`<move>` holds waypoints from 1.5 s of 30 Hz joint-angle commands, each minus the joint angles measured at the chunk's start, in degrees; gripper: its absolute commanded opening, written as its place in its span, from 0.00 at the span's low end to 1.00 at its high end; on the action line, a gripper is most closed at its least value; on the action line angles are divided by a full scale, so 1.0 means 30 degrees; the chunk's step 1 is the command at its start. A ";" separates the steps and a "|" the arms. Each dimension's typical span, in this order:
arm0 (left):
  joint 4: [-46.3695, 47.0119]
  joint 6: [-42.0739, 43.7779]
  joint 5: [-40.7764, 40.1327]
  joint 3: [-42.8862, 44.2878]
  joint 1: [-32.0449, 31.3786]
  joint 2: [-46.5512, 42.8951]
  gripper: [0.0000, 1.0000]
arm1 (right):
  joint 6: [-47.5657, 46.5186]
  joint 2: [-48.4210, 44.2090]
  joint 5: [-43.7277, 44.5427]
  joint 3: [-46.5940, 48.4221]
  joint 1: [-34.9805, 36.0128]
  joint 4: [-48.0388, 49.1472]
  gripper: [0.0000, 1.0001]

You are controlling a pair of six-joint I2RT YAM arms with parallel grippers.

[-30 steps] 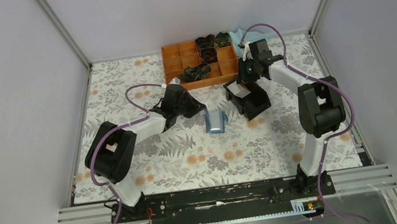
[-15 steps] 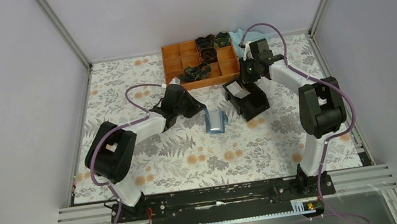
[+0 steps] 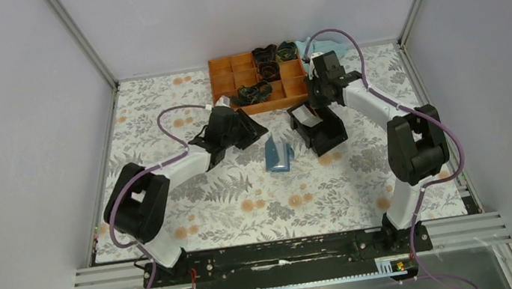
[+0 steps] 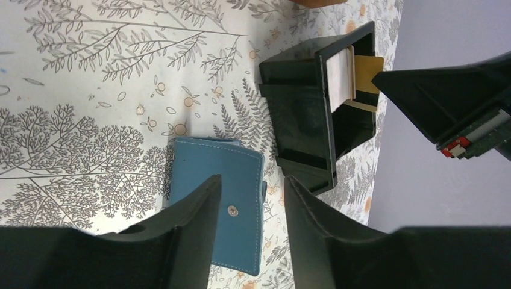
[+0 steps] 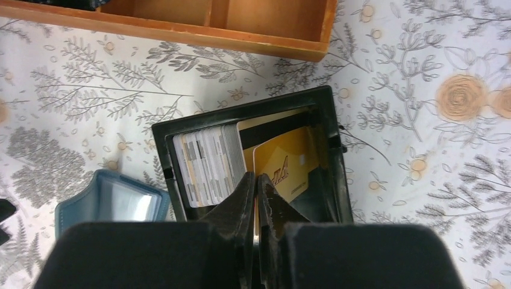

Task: Put the credit cards into the card holder
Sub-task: Pick up the credit card from the storage box.

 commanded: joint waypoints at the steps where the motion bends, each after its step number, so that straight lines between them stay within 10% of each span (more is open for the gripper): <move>1: 0.0139 0.0422 -0.0555 0.0767 0.0001 -0.1044 0.53 | -0.0478 -0.1250 0.1735 0.0743 0.0584 -0.0641 0.00; 24: 0.3112 0.1322 0.1147 -0.0516 -0.0086 -0.3504 0.68 | 0.1176 -0.7423 0.4238 -0.1902 0.1414 0.0064 0.00; 45: 1.4944 -0.3703 0.1440 -0.8670 -0.2435 -0.6914 0.68 | 1.1273 -1.3620 -0.0508 -1.3067 0.5215 1.5272 0.00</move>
